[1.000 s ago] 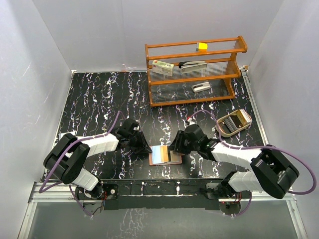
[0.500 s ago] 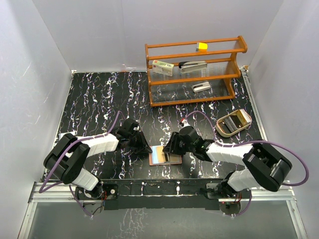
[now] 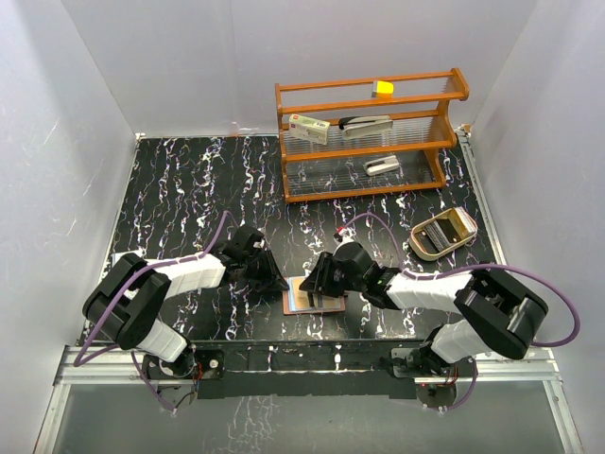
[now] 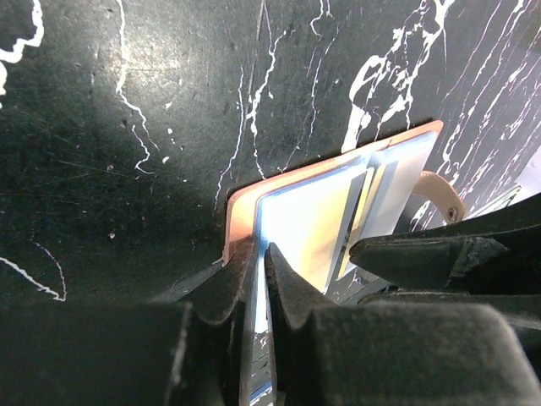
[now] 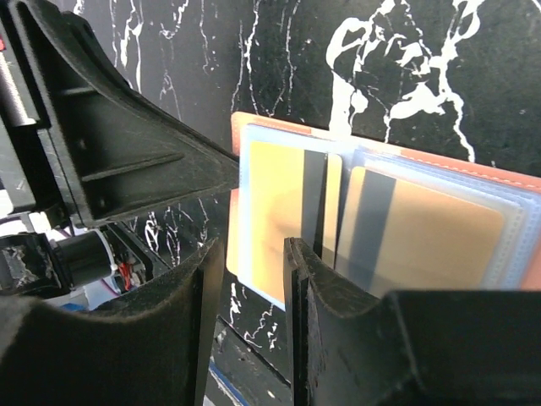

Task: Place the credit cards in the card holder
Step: Insert the credit card into the card holder.

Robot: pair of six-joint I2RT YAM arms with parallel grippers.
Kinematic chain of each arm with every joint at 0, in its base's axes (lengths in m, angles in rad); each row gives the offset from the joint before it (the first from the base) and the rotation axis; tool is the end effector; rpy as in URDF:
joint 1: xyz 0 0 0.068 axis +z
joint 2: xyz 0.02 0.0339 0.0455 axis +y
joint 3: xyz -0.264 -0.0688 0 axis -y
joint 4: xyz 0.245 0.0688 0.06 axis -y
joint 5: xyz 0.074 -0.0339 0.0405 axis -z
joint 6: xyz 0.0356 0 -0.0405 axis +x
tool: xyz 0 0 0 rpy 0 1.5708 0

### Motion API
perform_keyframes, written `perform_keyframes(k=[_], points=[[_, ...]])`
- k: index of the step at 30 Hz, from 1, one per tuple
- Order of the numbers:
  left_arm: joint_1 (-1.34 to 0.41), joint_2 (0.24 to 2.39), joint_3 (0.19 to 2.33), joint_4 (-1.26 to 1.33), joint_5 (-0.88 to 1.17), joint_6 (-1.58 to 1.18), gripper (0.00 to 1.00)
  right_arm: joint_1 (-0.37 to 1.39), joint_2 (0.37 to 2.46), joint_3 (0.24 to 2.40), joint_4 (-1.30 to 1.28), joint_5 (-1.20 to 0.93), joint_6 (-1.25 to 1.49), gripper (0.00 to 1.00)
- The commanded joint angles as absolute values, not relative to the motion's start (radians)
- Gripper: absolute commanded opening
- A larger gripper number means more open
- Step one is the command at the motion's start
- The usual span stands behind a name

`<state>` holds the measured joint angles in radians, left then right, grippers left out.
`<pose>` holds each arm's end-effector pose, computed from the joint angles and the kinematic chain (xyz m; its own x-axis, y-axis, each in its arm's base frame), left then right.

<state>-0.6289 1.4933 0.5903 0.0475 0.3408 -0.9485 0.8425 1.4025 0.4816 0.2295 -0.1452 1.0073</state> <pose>0.2105 -0.1678 0.1403 -0.9504 -0.2557 -0.1773 -0.0695 0.7299 -0.6800 0.1665 0.1944 0.1454 -0.9137 0.2323 -0.3335 -0.0753 0.7096 0.7005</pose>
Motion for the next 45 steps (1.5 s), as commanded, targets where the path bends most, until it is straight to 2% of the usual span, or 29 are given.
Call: perform_keyframes(k=[1, 4, 9, 12, 16, 40, 45], points=[[-0.64, 1.462, 0.595, 0.042, 0.348, -0.964, 0.08, 0.853, 1.39, 0.496, 0.323, -0.14, 1.049, 0.32], [-0.64, 1.453, 0.593, 0.039, 0.343, -0.967, 0.11, 0.853, 1.377, 0.509, 0.269, -0.112, 1.03, 0.33], [-0.64, 1.409, 0.599, 0.003, 0.329, -0.962, 0.24, 0.853, 1.322, 0.562, 0.072, -0.021, 0.946, 0.35], [-0.642, 1.376, 0.594, 0.0, 0.334, -0.972, 0.33, 0.853, 1.303, 0.554, 0.061, -0.019, 0.939, 0.35], [-0.653, 1.373, 0.584, 0.017, 0.352, -0.983, 0.38, 0.853, 1.316, 0.543, 0.067, -0.023, 0.936, 0.36], [-0.663, 1.445, 0.545, 0.126, 0.377, -1.01, 0.41, 0.87, 1.436, 0.532, 0.281, -0.138, 1.002, 0.36], [-0.663, 1.422, 0.568, 0.069, 0.348, -0.985, 0.41, 0.869, 1.385, 0.545, 0.189, -0.075, 0.952, 0.36]])
